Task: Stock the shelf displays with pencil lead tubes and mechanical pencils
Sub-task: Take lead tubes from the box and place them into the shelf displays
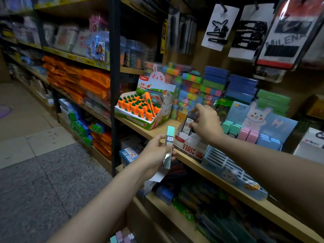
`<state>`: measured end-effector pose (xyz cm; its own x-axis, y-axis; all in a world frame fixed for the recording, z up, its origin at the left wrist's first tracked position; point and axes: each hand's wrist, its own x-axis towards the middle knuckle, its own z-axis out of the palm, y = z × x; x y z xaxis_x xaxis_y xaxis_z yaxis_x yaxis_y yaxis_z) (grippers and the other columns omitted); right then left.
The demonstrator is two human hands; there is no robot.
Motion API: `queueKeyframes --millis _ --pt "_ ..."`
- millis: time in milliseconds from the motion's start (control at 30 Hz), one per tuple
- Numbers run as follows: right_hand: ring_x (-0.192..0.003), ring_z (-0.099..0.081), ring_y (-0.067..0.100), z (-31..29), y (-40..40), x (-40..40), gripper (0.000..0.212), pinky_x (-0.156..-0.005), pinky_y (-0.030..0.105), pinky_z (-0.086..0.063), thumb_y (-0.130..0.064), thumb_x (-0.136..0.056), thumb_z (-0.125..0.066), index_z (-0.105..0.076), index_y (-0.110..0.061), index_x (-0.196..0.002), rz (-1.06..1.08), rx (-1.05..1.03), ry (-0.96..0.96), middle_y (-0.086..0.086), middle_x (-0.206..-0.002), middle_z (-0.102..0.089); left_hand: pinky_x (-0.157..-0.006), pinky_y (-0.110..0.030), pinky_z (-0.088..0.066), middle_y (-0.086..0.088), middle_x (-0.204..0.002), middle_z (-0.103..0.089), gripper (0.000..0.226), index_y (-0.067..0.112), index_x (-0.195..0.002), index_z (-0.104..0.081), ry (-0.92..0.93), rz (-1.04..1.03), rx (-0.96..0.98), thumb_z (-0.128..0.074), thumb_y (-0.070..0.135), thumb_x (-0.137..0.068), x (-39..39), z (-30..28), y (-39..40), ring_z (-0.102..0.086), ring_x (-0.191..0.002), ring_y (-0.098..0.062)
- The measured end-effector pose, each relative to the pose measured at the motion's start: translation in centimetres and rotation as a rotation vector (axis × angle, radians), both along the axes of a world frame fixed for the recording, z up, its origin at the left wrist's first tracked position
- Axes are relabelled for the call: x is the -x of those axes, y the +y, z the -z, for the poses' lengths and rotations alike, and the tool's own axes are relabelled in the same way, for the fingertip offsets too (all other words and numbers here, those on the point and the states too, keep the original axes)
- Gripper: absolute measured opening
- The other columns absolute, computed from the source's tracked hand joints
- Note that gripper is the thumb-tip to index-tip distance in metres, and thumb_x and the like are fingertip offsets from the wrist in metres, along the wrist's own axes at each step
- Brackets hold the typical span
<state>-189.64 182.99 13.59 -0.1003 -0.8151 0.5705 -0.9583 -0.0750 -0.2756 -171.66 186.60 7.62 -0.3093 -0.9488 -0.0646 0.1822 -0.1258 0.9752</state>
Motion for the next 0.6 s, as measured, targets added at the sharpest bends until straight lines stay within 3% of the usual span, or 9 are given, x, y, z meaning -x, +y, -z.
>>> queueKeyframes --millis 133,267,333,400,500,600 --pt "-0.100 -0.056 0.027 0.9 0.3 -0.2 0.040 -0.083 0.036 -0.050 -0.014 -0.081 -0.076 -0.061 -0.012 -0.118 -0.002 -0.023 0.024 0.008 -0.118 -0.047 -0.075 -0.028 -0.059 -0.010 -0.104 -0.061 0.029 0.015 -0.124 -0.055 -0.007 0.030 0.020 -0.052 0.004 -0.098 0.3 0.4 0.3 -0.066 -0.086 -0.014" --pt "-0.082 -0.059 0.009 0.0 2.6 0.0 0.037 -0.080 0.024 -0.052 -0.019 -0.091 -0.065 -0.057 -0.021 -0.127 -0.076 0.104 -0.229 -0.003 -0.109 -0.051 -0.088 -0.037 -0.057 -0.013 -0.110 -0.066 0.030 0.005 -0.125 -0.058 0.009 0.020 0.047 -0.057 0.004 -0.095 0.9 0.5 0.7 -0.067 -0.092 -0.018" --pt "-0.080 -0.063 0.005 0.2 4.6 0.3 0.030 -0.075 0.025 -0.058 -0.028 -0.092 -0.064 -0.059 -0.027 -0.121 -0.150 0.007 -0.338 -0.008 -0.100 -0.061 -0.094 -0.045 -0.054 -0.015 -0.114 -0.066 0.031 0.006 -0.125 -0.059 -0.017 0.033 0.075 -0.059 0.007 -0.095 1.5 0.4 1.1 -0.067 -0.097 -0.021" --pt "-0.083 -0.067 0.007 0.9 6.8 0.7 0.036 -0.074 0.031 -0.060 -0.035 -0.088 -0.068 -0.057 -0.029 -0.122 -0.221 -0.127 -0.418 -0.010 -0.097 -0.064 -0.098 -0.049 -0.051 -0.014 -0.119 -0.065 0.029 0.012 -0.124 -0.062 -0.078 0.055 0.138 -0.061 0.011 -0.094 2.3 0.2 1.6 -0.063 -0.110 -0.023" --pt "-0.081 -0.068 0.009 1.2 9.1 1.5 0.049 -0.072 0.029 -0.061 -0.031 -0.080 -0.078 -0.055 -0.030 -0.123 -0.244 -0.140 -0.492 -0.007 -0.098 -0.063 -0.100 -0.047 -0.049 -0.008 -0.120 -0.065 0.030 0.021 -0.123 -0.062 -0.153 0.097 0.228 -0.063 0.017 -0.093 3.6 0.0 2.3 -0.060 -0.115 -0.021" --pt "-0.076 -0.070 0.007 0.3 10.5 1.9 0.035 -0.070 0.028 -0.061 -0.021 -0.078 -0.080 -0.062 -0.030 -0.107 -0.230 -0.141 -0.454 -0.002 -0.095 -0.066 -0.094 -0.039 -0.053 -0.005 -0.110 -0.069 0.024 0.025 -0.114 -0.064 -0.139 0.151 0.301 -0.064 0.016 -0.092 4.8 0.0 3.1 -0.065 -0.106 -0.020"
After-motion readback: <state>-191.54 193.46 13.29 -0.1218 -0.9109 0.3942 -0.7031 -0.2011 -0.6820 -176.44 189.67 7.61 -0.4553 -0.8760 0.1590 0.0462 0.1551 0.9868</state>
